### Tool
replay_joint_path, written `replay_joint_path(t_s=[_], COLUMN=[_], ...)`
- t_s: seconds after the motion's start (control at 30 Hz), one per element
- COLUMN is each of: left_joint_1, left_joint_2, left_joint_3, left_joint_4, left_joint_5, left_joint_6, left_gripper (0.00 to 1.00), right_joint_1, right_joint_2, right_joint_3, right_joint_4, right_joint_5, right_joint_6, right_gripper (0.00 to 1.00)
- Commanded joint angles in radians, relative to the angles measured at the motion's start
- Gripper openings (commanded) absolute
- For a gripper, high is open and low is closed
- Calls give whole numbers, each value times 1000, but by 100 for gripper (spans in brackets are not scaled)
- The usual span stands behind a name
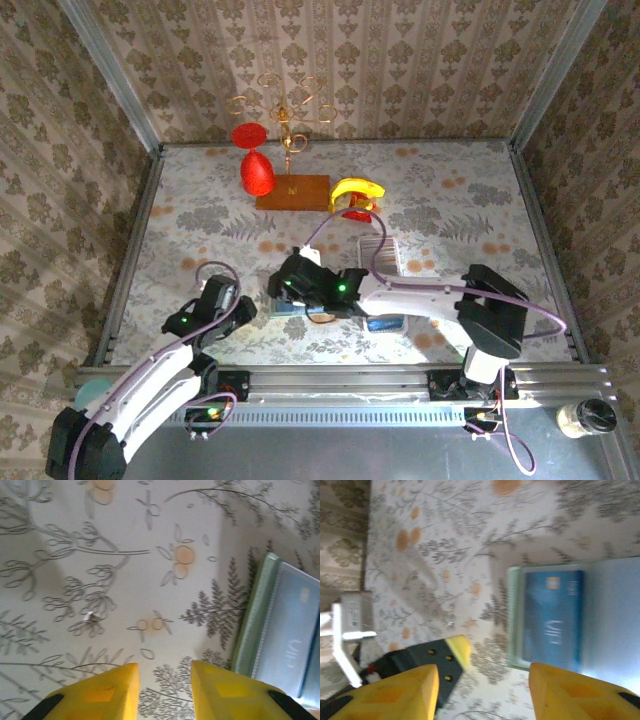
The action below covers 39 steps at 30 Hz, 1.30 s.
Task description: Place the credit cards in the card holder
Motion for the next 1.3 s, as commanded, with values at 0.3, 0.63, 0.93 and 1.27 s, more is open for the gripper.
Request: replay_joint_path(t_s=[0.3,0.63,0.93,1.27], left_joint_1=[24,27,27,30], left_joint_2=[209,225,259,296], left_joint_3=[53,23,22,42], left_joint_4=[160,204,214,215], left_joint_5=[167,189,197,156], left_joint_6=[128,127,138,163], left_gripper=[32,27,24,25], right_joint_1=[-51,-76,-73,-58], right_joint_2=[70,126,123,59], right_joint_3=[-38,-33,-38,-24], right_joint_4=[-195,-134,-135,-224], right_joint_5=[17,-44,-51,-3], right_joint_6=[-4,-6,18,-4], right_gripper=[54,54,54,56])
